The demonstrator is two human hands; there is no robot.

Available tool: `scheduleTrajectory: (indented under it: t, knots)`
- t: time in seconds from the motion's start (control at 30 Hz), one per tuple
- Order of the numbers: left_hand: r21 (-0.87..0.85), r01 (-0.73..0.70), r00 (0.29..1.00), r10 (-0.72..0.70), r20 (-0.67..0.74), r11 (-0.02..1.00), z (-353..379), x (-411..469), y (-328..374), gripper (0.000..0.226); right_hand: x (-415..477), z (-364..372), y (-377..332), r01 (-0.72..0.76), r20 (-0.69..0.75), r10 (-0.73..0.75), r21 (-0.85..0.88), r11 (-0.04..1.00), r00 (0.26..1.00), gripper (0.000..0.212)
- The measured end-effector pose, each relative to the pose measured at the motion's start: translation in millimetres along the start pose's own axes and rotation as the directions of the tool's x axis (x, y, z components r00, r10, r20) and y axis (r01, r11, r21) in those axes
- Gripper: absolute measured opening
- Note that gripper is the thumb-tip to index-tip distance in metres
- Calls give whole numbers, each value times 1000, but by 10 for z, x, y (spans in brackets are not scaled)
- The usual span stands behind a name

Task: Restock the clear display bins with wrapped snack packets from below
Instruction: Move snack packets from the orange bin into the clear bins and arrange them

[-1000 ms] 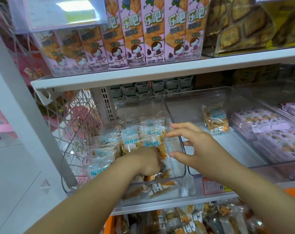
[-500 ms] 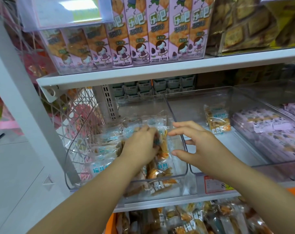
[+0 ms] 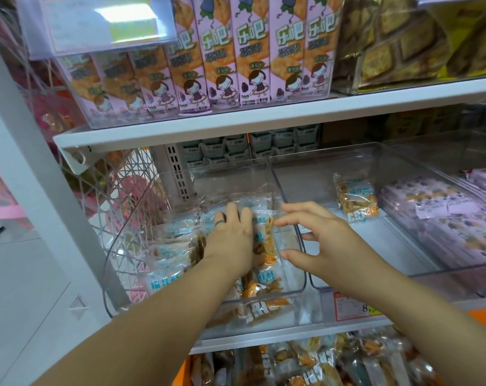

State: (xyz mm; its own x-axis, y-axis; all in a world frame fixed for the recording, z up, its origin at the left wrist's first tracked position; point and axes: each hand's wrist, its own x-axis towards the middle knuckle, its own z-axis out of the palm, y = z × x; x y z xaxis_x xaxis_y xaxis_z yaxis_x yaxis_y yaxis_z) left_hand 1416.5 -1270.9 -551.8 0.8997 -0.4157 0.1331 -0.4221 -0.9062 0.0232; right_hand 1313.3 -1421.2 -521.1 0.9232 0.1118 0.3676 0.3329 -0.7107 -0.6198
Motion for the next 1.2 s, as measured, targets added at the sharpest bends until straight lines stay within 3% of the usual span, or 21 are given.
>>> scheduleTrajectory:
  t: [0.3,0.6,0.97,1.2]
  knots:
    - [-48,-75,996,77,47,996,-22,-3,8,70,-3,7,-18,-10,-1,10,5,1000,1000,39]
    - [-358,-44,998,24,-60,933,-54,25,-90,52,-17,5,-13,-25,-26,28,106,994,999,39]
    - [-229,-104,985,69,-156,968,-85,138,-44,38,-23,21,12,-9,-44,17,185,983,999,38]
    - [-246,-47,992,17,-124,968,-41,97,-33,59,-67,50,33,-8,-32,14,181,984,999,53]
